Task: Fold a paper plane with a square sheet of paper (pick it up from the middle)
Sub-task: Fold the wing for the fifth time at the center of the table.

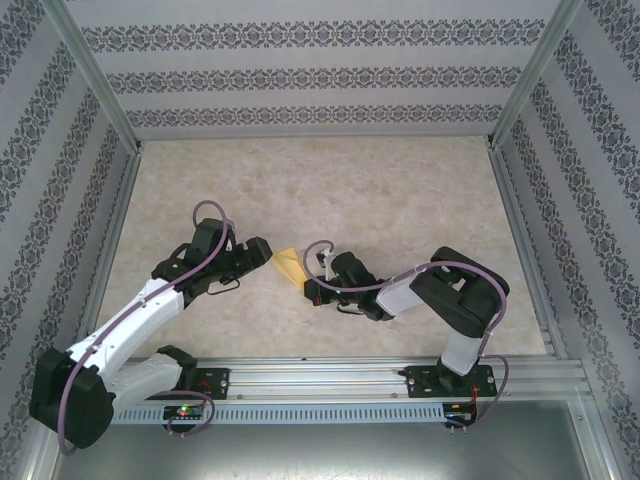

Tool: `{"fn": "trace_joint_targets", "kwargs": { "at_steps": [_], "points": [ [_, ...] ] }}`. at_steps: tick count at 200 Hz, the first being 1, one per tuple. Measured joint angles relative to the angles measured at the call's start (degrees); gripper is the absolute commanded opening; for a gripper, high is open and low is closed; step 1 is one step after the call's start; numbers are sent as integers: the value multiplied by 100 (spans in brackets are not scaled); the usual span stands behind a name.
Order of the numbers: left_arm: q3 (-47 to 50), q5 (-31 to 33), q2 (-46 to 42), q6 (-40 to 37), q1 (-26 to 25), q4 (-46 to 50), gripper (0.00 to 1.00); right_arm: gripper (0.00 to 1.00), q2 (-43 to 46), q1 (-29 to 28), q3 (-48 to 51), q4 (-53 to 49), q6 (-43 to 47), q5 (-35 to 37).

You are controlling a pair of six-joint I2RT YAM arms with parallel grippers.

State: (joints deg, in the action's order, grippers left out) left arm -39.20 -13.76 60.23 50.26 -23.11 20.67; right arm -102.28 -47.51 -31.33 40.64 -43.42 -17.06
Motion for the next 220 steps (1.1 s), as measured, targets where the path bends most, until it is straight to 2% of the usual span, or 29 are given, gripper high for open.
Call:
{"fn": "trace_joint_targets", "kwargs": {
  "at_steps": [49, 100, 161, 220],
  "points": [
    [275, -863, 750, 31, -2, -894, 68, 0, -240, 188, -42, 350, -623, -522],
    [415, -1388, 1325, 118, -146, -1829, 66, 0, -442, 315, -42, 730, -1231, -824],
    [330, -1550, 2109, 138, -531, -2468, 66, 0, -566, 389, -42, 922, -1650, -964],
    [262, -1561, 2531, 131, -581, -3001, 67, 0, -601, 420, -42, 981, -1873, -1008]
  ]
}}
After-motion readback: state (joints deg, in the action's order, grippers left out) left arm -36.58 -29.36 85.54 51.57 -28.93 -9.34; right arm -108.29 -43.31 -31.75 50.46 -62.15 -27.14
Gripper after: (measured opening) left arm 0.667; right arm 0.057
